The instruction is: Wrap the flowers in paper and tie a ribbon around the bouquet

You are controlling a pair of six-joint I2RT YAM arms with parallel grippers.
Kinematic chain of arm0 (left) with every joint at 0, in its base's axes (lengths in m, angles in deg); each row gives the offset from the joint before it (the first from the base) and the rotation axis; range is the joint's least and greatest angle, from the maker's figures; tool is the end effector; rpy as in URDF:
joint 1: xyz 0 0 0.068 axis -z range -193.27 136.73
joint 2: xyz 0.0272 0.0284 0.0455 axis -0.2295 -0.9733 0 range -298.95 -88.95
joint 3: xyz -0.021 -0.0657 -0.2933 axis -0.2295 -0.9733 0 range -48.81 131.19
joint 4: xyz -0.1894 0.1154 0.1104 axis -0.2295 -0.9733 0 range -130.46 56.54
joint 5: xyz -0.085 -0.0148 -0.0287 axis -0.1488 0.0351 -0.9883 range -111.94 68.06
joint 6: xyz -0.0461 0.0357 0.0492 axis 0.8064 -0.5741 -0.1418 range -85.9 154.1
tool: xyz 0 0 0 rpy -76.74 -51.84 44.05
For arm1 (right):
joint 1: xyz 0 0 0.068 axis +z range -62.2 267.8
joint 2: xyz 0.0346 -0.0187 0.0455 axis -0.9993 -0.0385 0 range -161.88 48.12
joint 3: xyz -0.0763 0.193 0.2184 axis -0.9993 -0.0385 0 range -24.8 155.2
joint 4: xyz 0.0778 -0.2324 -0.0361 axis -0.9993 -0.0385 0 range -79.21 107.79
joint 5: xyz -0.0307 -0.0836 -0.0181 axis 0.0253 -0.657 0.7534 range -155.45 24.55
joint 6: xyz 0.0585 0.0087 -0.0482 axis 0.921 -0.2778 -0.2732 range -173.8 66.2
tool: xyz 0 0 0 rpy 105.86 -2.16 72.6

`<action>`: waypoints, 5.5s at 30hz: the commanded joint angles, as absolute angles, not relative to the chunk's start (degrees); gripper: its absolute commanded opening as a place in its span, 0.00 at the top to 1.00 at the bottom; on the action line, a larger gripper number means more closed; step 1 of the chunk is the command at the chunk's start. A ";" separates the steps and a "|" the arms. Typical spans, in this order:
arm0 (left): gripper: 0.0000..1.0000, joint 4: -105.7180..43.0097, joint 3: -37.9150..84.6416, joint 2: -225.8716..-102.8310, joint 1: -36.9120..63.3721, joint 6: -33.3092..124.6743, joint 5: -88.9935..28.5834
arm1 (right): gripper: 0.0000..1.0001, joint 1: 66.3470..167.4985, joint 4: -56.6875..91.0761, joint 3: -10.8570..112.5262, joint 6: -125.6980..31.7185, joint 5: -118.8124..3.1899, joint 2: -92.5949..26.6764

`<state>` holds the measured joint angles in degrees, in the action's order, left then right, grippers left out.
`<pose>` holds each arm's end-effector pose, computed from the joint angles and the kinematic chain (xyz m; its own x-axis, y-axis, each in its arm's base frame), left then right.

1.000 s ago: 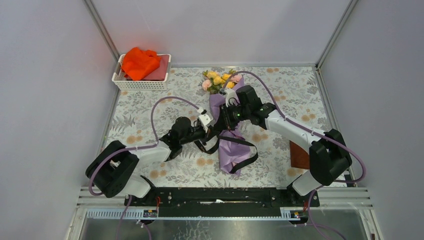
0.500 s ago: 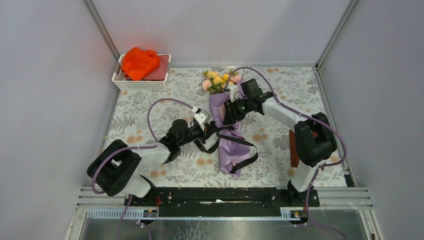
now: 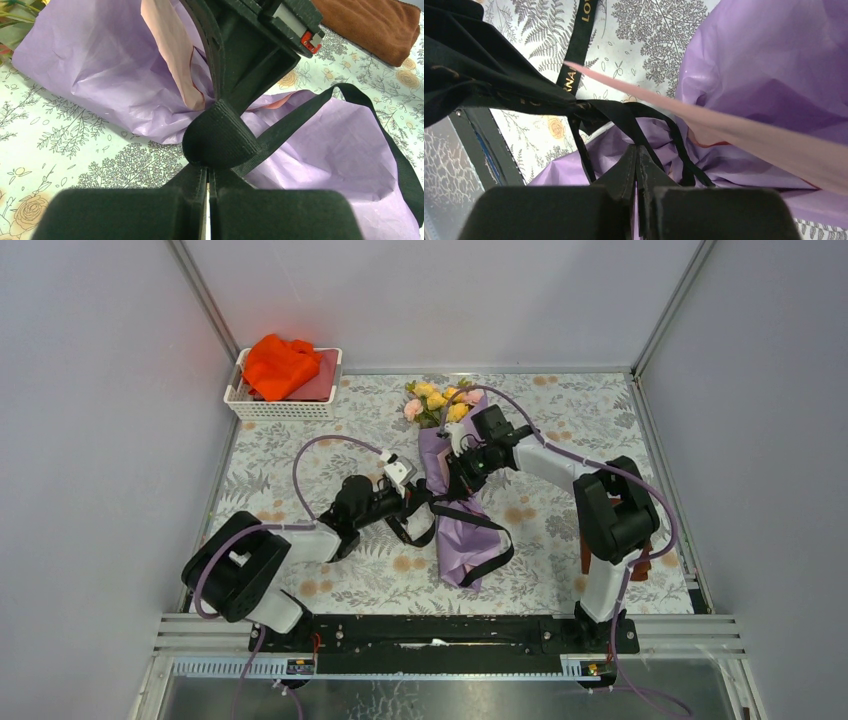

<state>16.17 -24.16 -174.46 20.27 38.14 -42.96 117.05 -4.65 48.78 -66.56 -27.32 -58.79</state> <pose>0.2317 -0.1813 0.2078 -0.2191 0.0663 -0.9735 0.7954 0.5900 -0.1388 0.3303 0.2307 0.2145 -0.5517 -0.5081 -0.6614 -0.8298 0.4145 0.3738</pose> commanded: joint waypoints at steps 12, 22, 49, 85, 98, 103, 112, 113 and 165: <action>1.00 26.35 -20.53 -179.54 19.40 30.16 -51.09 | 1.00 117.19 -4.45 42.06 -59.75 -28.41 -42.00; 1.00 25.34 -17.23 -184.82 19.58 22.98 -54.34 | 0.74 115.82 -5.52 38.02 -59.81 -20.75 -42.54; 1.00 23.65 -20.05 -182.57 19.60 20.09 -55.65 | 0.91 119.33 1.02 37.94 -54.94 -26.34 -51.36; 1.00 20.70 -19.37 -182.15 19.59 19.95 -55.62 | 0.66 123.95 4.30 36.21 -57.64 -45.11 -54.50; 1.00 20.12 -19.54 -181.40 19.56 19.40 -55.27 | 1.00 123.63 -0.61 38.87 -58.49 -42.77 -45.29; 1.00 20.26 -19.88 -180.85 19.59 19.42 -55.31 | 1.00 121.48 -0.44 38.36 -58.07 -41.88 -40.78; 1.00 20.42 -20.33 -180.47 19.60 19.34 -55.75 | 1.00 118.65 -1.39 37.47 -57.79 -42.58 -39.22; 1.00 20.46 -20.40 -180.52 19.60 19.34 -55.79 | 1.00 118.44 -1.53 37.32 -57.79 -42.63 -39.24; 1.00 20.95 -20.06 -182.88 20.30 15.35 -55.61 | 0.63 120.69 2.81 39.48 -62.01 -26.48 -51.88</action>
<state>18.86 -19.70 -182.92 20.10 16.72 -56.01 120.11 0.58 37.18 -61.92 -30.73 -53.09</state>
